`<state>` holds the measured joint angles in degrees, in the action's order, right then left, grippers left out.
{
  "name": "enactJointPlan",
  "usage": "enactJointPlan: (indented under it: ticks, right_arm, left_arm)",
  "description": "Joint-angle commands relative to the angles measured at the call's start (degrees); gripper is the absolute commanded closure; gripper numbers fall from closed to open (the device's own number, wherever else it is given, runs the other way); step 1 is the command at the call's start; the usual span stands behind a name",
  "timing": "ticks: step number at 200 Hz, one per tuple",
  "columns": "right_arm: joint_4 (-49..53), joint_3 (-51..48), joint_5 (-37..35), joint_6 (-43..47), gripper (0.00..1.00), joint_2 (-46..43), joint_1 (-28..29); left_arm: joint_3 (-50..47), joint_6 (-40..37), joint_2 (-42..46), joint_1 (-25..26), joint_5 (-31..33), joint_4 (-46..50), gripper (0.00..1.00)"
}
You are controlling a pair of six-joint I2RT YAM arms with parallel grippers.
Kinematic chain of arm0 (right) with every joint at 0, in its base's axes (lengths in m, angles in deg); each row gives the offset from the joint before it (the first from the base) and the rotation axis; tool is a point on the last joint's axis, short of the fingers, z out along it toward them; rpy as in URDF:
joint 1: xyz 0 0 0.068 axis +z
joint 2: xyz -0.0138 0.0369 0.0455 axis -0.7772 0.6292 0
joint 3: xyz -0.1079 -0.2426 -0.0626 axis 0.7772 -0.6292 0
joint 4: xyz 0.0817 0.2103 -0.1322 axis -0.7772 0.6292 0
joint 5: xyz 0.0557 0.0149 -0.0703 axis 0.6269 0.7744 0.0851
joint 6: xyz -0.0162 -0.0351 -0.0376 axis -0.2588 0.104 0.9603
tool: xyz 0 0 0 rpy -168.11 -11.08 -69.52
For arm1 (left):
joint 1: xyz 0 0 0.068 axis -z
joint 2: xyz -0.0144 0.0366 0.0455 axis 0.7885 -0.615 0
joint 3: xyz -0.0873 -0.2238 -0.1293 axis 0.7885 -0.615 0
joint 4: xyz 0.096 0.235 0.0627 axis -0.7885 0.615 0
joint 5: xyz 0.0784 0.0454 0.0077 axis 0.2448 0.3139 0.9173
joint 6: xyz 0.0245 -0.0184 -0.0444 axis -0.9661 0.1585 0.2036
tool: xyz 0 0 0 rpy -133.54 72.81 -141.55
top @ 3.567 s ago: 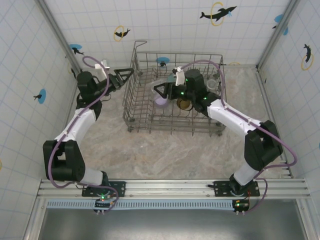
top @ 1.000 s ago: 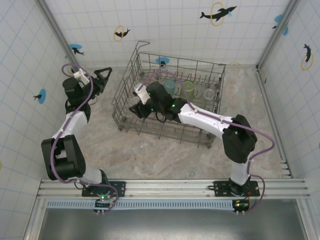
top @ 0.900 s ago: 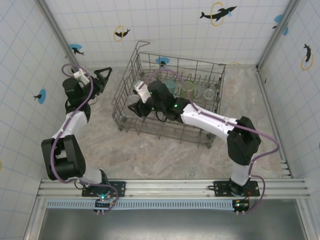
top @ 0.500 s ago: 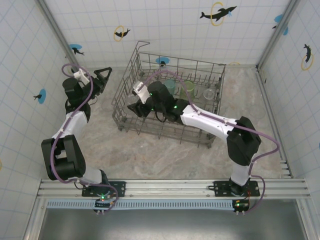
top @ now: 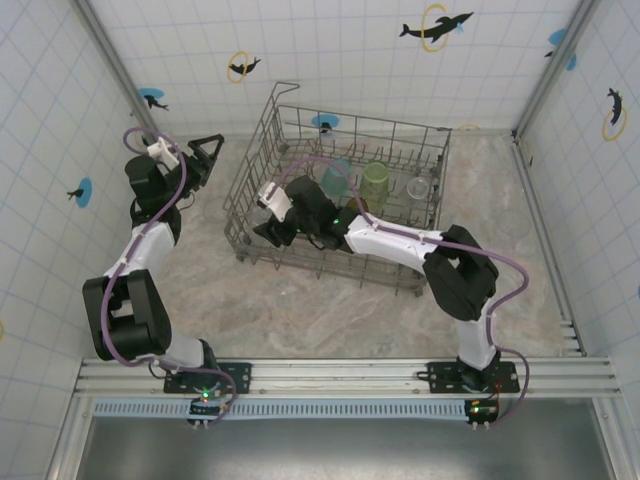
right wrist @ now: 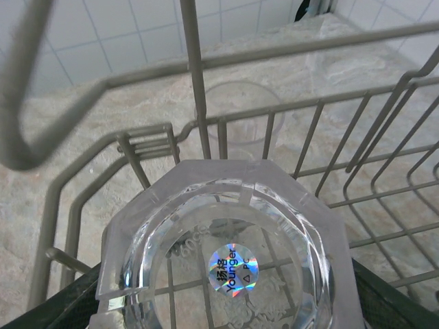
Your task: Load the cups into the dish rack
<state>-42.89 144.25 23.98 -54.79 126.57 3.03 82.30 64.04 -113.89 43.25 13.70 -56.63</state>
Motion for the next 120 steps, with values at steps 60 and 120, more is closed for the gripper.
enactJointPlan:
  ticks: [60,120]
  right_arm:
    - [-7.9,3.32,3.04,0.41,0.64,3.27,0.2]
    - [-7.26,5.87,3.48,-1.03,0.63,7.56,0.01]
  left_arm:
    - [-0.34,0.46,0.09,-0.39,0.22,-1.5,0.03]
    - [-0.34,0.61,0.11,-0.45,0.35,-1.48,0.03]
